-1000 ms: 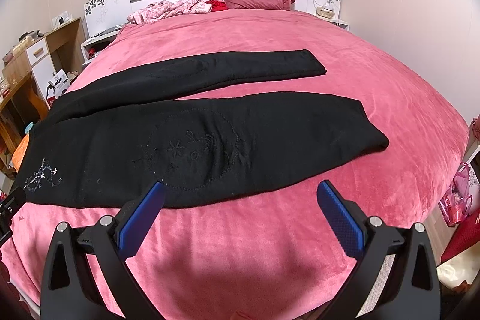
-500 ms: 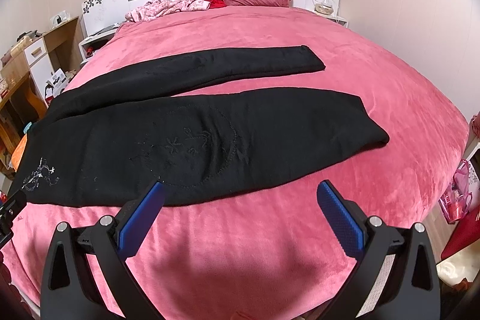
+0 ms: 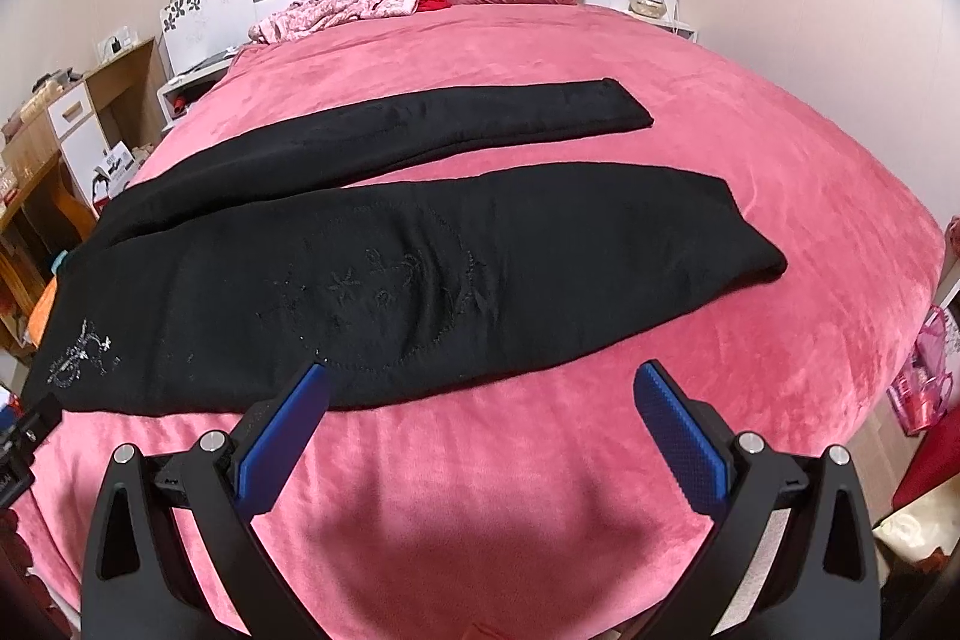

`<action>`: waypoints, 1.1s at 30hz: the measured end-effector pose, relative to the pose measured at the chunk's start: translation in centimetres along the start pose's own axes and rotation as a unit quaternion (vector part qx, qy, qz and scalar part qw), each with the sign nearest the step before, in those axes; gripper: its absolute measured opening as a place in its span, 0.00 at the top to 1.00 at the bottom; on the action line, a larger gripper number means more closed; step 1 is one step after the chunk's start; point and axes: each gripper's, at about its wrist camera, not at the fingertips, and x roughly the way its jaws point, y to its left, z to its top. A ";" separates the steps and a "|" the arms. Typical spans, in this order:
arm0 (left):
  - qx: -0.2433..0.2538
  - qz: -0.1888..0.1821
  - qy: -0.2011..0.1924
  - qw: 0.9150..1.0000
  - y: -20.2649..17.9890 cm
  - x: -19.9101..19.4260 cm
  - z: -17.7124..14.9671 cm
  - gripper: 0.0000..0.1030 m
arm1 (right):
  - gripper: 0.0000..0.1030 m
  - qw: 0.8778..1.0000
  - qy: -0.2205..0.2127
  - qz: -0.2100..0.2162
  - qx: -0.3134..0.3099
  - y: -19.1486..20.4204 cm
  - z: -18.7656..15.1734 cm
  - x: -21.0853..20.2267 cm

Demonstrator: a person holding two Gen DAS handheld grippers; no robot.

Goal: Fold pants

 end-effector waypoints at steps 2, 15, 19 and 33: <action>-0.006 -0.030 0.019 0.999 0.5 0.8 -0.2 0.03 | 0.02 0.999 -0.008 0.032 0.010 -0.6 0.1 0.4; -0.202 -0.134 0.012 0.970 9.6 4.2 -1.3 0.03 | 0.02 0.944 0.103 0.173 0.260 -12.1 -0.8 7.3; -0.217 -0.135 -0.003 0.967 11.3 4.8 -1.4 0.12 | 0.25 0.921 0.106 0.197 0.318 -16.0 -1.0 8.5; -0.287 -0.146 -0.021 0.946 16.3 8.0 -0.5 0.49 | 0.55 0.886 0.062 0.232 0.397 -21.3 0.8 12.4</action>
